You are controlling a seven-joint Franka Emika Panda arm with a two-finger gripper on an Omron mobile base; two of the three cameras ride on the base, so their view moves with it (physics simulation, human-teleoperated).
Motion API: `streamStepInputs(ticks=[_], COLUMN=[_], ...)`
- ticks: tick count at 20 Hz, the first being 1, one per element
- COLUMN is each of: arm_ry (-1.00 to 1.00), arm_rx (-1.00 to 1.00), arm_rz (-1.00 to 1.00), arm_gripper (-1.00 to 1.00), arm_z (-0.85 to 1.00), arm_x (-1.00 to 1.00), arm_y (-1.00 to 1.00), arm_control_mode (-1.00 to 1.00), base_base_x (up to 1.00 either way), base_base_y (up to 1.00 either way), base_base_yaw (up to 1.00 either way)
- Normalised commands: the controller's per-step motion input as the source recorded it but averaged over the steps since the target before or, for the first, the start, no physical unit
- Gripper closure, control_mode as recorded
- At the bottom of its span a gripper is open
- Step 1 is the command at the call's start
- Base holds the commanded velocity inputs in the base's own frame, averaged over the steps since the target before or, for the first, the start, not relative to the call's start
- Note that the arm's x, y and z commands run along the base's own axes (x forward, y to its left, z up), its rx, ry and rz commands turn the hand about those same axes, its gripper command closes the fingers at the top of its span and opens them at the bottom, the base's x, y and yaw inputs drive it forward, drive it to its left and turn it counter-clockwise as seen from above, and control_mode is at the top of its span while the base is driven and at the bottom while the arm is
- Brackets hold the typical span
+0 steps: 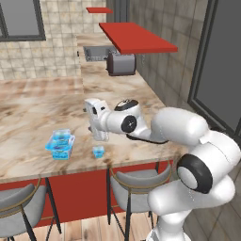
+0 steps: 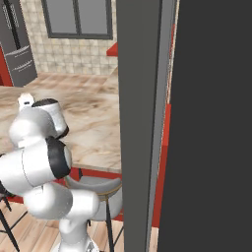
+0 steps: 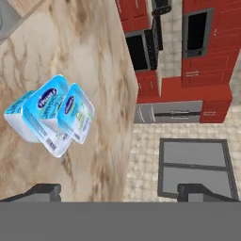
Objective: Stack the yogurt containers by placing the smaller containers on top of the larger containers.
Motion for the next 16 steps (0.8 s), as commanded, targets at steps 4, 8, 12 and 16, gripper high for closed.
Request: streamStepInputs(ticks=[4,8,12,16], arm_ry=[0.0,0.04,0.13,0.24], arm_rx=[0.0,0.0,0.0,-0.07], arm_rz=[0.0,0.0,0.0,0.0], arm_gripper=[-1.0,-1.0,-1.0,-1.0], arm_z=[0.68,0.8,0.8,0.95], arm_x=[-0.59,-0.4,-0.34,-0.16], arm_y=[-0.69,-0.36,-0.24,-0.01], arm_control_mode=[-1.0,-1.0,-1.0,-1.0], base_base_x=[0.0,0.0,0.0,0.0], base_base_y=[0.0,0.0,0.0,0.0], base_base_yaw=[0.0,0.0,0.0,0.0])
